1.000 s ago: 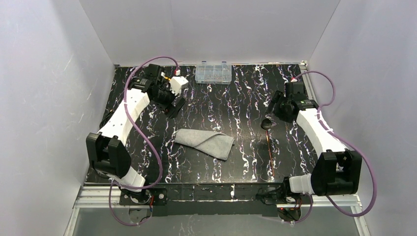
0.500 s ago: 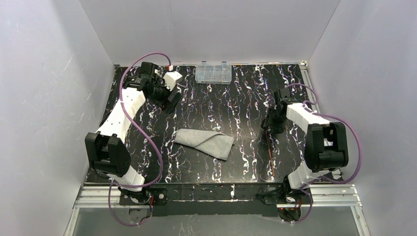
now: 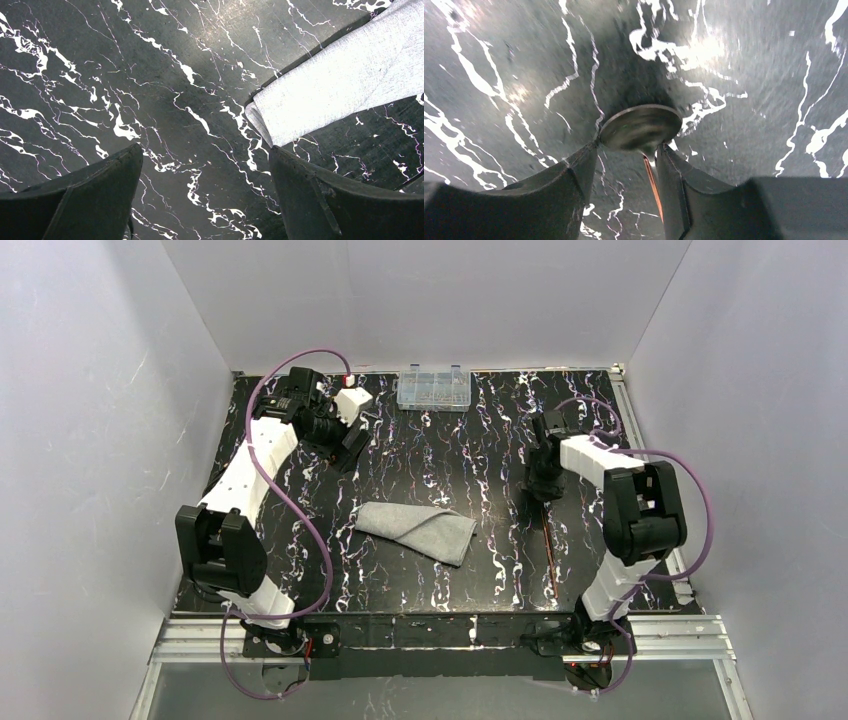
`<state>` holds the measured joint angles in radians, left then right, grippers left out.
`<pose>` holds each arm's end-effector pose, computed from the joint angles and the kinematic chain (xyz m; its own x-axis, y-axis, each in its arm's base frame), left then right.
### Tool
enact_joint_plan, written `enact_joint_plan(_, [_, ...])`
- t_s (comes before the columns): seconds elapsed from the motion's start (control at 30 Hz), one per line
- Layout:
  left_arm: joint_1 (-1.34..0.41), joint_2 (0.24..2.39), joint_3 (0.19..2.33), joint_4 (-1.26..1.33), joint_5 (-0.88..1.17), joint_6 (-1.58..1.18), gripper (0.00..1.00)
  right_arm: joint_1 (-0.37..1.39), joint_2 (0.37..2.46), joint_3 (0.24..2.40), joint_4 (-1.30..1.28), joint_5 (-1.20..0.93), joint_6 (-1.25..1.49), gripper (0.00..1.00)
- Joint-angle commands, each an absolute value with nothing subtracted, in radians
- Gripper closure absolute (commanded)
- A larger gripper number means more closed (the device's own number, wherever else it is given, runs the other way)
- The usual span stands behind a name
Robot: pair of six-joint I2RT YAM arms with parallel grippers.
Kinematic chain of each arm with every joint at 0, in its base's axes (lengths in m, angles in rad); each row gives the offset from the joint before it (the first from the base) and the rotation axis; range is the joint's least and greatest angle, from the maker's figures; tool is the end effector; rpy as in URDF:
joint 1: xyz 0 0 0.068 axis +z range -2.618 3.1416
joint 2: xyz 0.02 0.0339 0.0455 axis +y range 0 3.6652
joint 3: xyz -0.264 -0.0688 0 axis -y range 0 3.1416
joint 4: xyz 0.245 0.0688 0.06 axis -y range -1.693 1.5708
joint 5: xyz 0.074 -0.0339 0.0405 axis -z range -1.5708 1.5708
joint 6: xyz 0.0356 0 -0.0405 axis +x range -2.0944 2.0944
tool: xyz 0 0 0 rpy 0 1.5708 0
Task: Fold the napkin into a case and place the utensils inside
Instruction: Pick up the spoon from the center of the board.
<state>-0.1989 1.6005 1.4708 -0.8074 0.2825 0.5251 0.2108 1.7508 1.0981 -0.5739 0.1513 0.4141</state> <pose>0.3339 -0.0774 0.3180 -0.5073 0.5934 -0.6250 0.7002 0.7066 0.1025 0.3289 0.0649 0.1693 -0.9059 0.2129 -0.3660 0.2265 0.9740 0.0059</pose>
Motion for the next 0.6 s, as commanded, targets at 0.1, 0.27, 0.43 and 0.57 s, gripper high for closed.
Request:
enact_joint_plan(0.1, [-0.193,1.609,1.467,-0.814,0.321,0.538,0.06,0.231,1.83,1.241,-0.567,0.267,0.392,0.49])
enact_joint_plan(0.27, [-0.193,1.614,1.469,-0.82,0.321,0.539,0.07,0.258,1.869,1.281,-0.562,0.27,0.391,0.63])
enact_joint_plan(0.43, [-0.192,1.615,1.469,-0.825,0.321,0.54,0.07,0.277,1.89,1.31,-0.556,0.262,0.394,0.75])
enact_joint_plan(0.57, [-0.192,1.619,1.473,-0.833,0.323,0.541,0.08,0.283,1.903,1.344,-0.574,0.239,0.386,0.78])
